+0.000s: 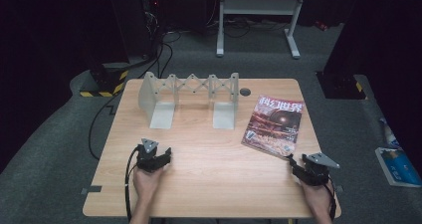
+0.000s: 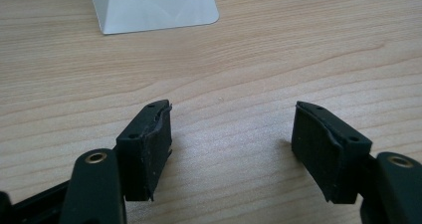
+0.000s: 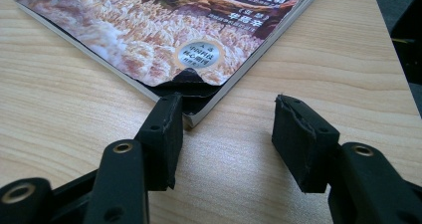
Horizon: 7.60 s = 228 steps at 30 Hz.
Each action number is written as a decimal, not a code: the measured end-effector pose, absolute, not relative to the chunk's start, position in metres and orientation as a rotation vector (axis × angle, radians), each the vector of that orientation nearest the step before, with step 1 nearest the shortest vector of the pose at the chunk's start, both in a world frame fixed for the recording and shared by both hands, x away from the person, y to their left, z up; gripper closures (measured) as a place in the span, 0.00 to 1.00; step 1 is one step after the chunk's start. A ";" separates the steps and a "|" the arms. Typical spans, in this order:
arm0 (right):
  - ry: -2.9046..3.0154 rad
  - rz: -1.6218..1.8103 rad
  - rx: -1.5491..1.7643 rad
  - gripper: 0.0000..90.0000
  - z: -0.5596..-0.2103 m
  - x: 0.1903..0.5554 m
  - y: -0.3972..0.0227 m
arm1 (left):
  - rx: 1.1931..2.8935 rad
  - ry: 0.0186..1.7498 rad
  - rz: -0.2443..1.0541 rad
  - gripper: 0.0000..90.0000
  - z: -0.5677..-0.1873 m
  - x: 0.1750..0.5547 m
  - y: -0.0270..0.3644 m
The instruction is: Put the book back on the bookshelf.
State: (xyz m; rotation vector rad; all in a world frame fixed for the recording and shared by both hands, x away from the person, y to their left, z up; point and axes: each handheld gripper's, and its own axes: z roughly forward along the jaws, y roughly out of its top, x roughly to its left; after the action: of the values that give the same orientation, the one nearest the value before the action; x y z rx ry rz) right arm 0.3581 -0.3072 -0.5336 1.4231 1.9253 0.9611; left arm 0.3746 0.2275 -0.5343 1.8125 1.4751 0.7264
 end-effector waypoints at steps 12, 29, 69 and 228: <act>1.915 0.949 1.441 0.48 -0.533 0.360 -0.305 | 1.811 1.474 0.732 0.36 -0.534 0.375 0.227; 1.971 0.939 1.434 0.47 -0.530 0.358 -0.306 | 1.810 1.470 0.727 0.36 -0.535 0.375 0.227; 1.925 1.060 1.394 0.44 -0.511 0.372 -0.296 | 1.817 1.464 0.726 0.36 -0.535 0.375 0.227; 2.167 1.040 1.366 0.33 -0.525 0.331 -0.280 | 1.802 1.465 0.733 0.36 -0.535 0.376 0.226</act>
State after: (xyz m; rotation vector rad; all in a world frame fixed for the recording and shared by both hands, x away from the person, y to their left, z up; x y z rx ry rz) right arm 0.3305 -0.2801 -0.5246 1.3656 2.1668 1.0402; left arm 0.3763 0.2262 -0.5355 1.8017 1.4653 0.7326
